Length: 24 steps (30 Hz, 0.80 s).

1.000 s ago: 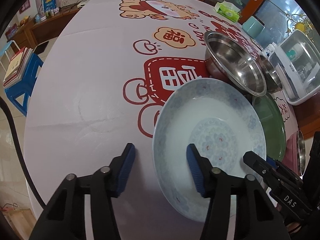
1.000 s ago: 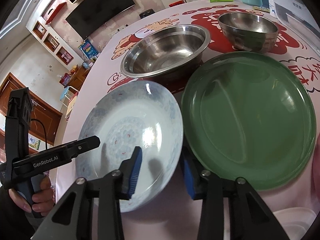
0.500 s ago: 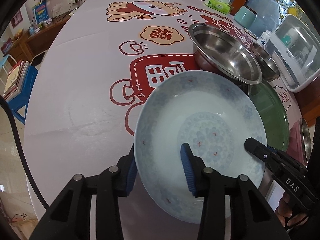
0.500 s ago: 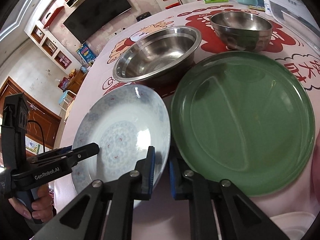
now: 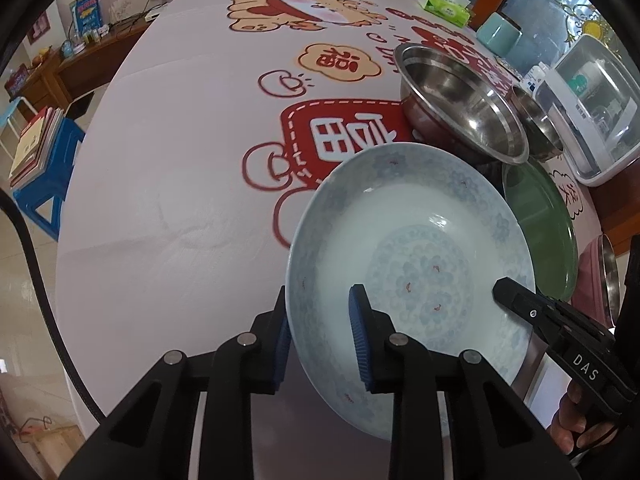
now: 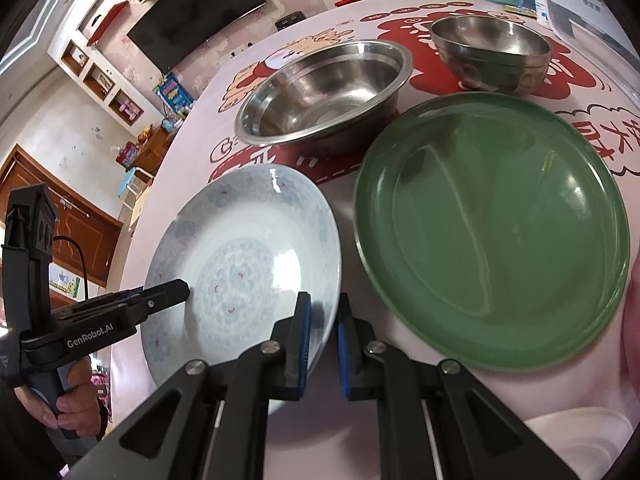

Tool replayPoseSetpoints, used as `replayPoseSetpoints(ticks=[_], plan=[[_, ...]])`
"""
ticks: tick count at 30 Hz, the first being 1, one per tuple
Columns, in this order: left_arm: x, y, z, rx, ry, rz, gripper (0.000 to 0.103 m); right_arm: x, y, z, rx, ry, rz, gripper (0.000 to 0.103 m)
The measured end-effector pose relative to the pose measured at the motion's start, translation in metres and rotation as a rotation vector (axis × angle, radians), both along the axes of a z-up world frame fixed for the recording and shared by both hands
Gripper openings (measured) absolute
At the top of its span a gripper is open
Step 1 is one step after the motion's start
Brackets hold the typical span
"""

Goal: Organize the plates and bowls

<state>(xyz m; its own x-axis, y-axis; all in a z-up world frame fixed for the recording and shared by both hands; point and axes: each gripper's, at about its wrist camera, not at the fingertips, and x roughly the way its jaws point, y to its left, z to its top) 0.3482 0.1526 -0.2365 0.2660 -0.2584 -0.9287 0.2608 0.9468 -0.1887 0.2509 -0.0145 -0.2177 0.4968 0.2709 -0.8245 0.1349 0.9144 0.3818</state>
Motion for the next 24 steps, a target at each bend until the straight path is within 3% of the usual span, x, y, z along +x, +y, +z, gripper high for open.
replayPoseSetpoints(ticks=[15,24], plan=[[-0.052,0.028,0.038,0.014,-0.034,0.016,0.026,-0.031,0.021,0.027,0.010,-0.031,0.034,0.011],[-0.088,0.030,0.063,-0.008,-0.064,-0.015,0.026,-0.068,0.029,0.052,-0.053,-0.085,0.039,0.011]])
